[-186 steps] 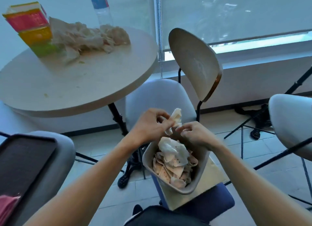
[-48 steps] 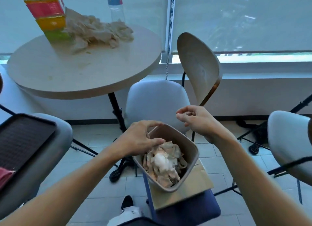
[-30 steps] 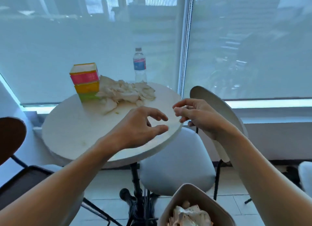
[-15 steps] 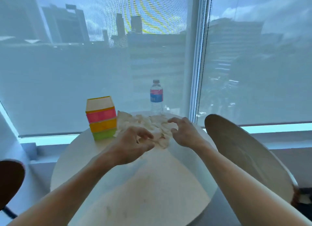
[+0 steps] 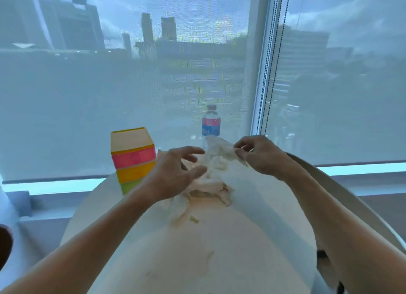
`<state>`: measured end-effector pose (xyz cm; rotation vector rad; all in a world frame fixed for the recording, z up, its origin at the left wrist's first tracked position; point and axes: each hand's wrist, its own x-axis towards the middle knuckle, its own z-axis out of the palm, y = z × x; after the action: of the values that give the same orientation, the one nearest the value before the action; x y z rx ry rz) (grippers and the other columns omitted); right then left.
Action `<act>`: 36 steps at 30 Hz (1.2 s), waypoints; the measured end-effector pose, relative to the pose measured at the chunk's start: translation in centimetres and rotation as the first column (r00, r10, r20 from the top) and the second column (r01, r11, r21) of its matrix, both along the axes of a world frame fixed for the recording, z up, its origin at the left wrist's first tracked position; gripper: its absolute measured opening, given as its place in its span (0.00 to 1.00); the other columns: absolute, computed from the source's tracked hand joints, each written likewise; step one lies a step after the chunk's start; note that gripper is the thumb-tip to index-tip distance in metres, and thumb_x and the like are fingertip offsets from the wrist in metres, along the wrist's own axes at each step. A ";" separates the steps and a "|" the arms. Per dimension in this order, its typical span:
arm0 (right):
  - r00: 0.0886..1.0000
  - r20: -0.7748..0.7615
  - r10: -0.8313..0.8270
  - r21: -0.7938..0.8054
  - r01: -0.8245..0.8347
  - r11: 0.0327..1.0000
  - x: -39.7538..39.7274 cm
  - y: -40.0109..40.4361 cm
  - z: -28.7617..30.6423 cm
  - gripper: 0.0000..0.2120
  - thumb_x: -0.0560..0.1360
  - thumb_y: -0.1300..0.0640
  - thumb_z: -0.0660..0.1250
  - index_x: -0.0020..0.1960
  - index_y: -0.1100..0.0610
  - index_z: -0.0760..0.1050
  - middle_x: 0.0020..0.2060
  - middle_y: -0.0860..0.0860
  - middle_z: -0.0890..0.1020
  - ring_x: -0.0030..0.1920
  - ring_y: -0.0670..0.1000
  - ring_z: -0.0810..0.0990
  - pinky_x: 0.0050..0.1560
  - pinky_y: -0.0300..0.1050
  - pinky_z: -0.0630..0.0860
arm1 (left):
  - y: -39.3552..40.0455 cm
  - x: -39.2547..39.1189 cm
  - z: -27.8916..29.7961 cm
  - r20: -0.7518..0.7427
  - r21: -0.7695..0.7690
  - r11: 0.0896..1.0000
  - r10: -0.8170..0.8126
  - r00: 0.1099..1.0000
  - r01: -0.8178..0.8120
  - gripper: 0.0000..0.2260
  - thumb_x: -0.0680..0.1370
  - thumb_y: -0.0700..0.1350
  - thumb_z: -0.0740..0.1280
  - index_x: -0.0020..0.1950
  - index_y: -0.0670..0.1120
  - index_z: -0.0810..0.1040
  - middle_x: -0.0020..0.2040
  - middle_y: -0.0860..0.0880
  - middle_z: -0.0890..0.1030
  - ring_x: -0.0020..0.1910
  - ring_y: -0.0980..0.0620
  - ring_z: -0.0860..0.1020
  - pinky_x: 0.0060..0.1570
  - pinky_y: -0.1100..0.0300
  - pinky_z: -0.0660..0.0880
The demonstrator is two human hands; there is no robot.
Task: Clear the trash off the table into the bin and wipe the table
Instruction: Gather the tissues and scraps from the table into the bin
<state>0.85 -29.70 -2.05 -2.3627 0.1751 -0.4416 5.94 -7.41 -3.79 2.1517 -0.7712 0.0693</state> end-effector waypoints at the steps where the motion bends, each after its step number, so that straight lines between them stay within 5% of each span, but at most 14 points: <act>1: 0.999 0.009 0.033 0.041 -0.034 0.999 -0.5 0.3 1.0 0.06 0.77 0.55 0.67 0.42 0.48 0.80 0.36 0.47 0.80 0.33 0.44 0.75 0.33 0.33 0.71 | -0.5 0.2 0.2 -0.006 -0.047 0.999 -0.002 1.000 0.002 0.19 0.74 0.53 0.72 0.64 0.59 0.76 0.55 0.56 0.80 0.40 0.57 0.80 0.45 0.59 0.78; 4: 0.991 0.009 0.135 0.123 -0.135 0.983 -1.4 1.6 3.2 0.04 0.77 0.54 0.68 0.45 0.49 0.81 0.36 0.47 0.80 0.33 0.44 0.74 0.37 0.36 0.70 | -1.8 0.5 0.7 -0.051 -0.198 0.979 -0.051 0.997 0.040 0.22 0.75 0.53 0.71 0.68 0.59 0.73 0.56 0.56 0.80 0.43 0.52 0.82 0.46 0.53 0.80; 7: 0.964 0.032 0.263 0.200 -0.264 0.944 -1.4 2.8 4.1 0.05 0.78 0.58 0.67 0.47 0.52 0.81 0.35 0.46 0.80 0.31 0.40 0.74 0.34 0.33 0.68 | -2.5 0.4 1.1 -0.032 -0.308 0.946 -0.117 0.993 0.101 0.09 0.77 0.48 0.69 0.54 0.61 0.78 0.45 0.55 0.84 0.41 0.48 0.82 0.40 0.52 0.78; 14: 0.924 0.033 0.380 0.453 -0.353 0.819 1.0 2.5 2.7 0.11 0.78 0.64 0.64 0.51 0.50 0.81 0.43 0.52 0.82 0.41 0.48 0.78 0.39 0.38 0.71 | -1.2 1.0 1.2 -0.005 -0.465 0.885 -0.034 0.999 0.028 0.08 0.77 0.38 0.69 0.43 0.51 0.82 0.33 0.54 0.82 0.31 0.60 0.77 0.32 0.70 0.71; 16: 0.969 -0.018 0.245 0.397 -0.218 0.892 3.0 2.1 1.0 0.09 0.78 0.62 0.65 0.53 0.52 0.80 0.44 0.53 0.82 0.41 0.48 0.79 0.39 0.40 0.72 | -0.5 1.1 1.2 -0.035 -0.459 0.888 -0.021 0.999 0.002 0.08 0.77 0.36 0.67 0.42 0.47 0.82 0.29 0.56 0.80 0.28 0.62 0.74 0.31 0.71 0.70; 19: 0.988 -0.148 0.036 0.054 -0.028 0.998 6.2 1.6 -2.5 0.12 0.78 0.59 0.65 0.61 0.52 0.77 0.53 0.55 0.80 0.50 0.51 0.78 0.49 0.43 0.74 | 0.6 1.3 1.0 -0.069 -0.436 0.900 -0.029 0.997 -0.004 0.05 0.76 0.34 0.68 0.45 0.40 0.83 0.36 0.45 0.84 0.33 0.56 0.76 0.34 0.62 0.73; 22: 0.956 -0.280 -0.084 -0.258 0.010 0.966 8.5 1.4 -5.3 0.20 0.78 0.54 0.63 0.70 0.51 0.70 0.67 0.57 0.71 0.66 0.57 0.72 0.65 0.45 0.66 | 1.2 1.6 0.8 -0.063 -0.419 0.908 -0.010 0.998 -0.018 0.07 0.76 0.33 0.66 0.47 0.41 0.83 0.43 0.38 0.84 0.38 0.41 0.81 0.40 0.45 0.78; 24: 0.947 -0.298 -0.121 -0.324 0.019 0.946 9.3 1.5 -6.3 0.20 0.78 0.54 0.62 0.70 0.51 0.71 0.67 0.57 0.71 0.68 0.60 0.69 0.68 0.48 0.64 | 1.4 1.5 0.8 -0.060 -0.406 0.914 0.005 0.998 -0.029 0.07 0.76 0.33 0.66 0.47 0.41 0.83 0.43 0.37 0.84 0.38 0.43 0.80 0.40 0.45 0.78; 28: 0.979 -0.166 -0.118 -0.279 0.068 0.958 9.4 1.5 -6.7 0.12 0.75 0.60 0.62 0.55 0.56 0.81 0.55 0.55 0.82 0.58 0.57 0.78 0.61 0.49 0.74 | 1.5 1.2 0.6 -0.083 -0.368 0.929 0.014 0.996 -0.044 0.05 0.76 0.34 0.65 0.46 0.39 0.82 0.42 0.35 0.82 0.37 0.48 0.77 0.36 0.46 0.76; 32: 0.994 -0.070 -0.078 -0.164 0.065 0.984 7.8 1.3 -5.8 0.09 0.75 0.61 0.65 0.52 0.57 0.83 0.50 0.53 0.84 0.53 0.53 0.80 0.55 0.44 0.75 | 1.1 0.7 0.4 -0.103 -0.367 0.928 0.023 0.994 -0.059 0.04 0.76 0.35 0.66 0.46 0.37 0.81 0.42 0.33 0.81 0.36 0.48 0.75 0.36 0.50 0.73; 36: 0.999 0.038 -0.031 -0.084 0.035 0.996 4.7 0.7 -4.2 0.07 0.75 0.59 0.68 0.50 0.56 0.84 0.46 0.50 0.84 0.45 0.47 0.79 0.46 0.36 0.70 | -0.2 -0.7 0.0 -0.136 -0.370 0.927 0.004 0.991 -0.055 0.06 0.76 0.37 0.67 0.48 0.34 0.78 0.45 0.29 0.79 0.38 0.47 0.75 0.36 0.35 0.75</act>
<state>5.50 -28.98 -6.28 -2.4360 0.1818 -0.5172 5.27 -7.60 -3.81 1.7846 -0.5939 0.0807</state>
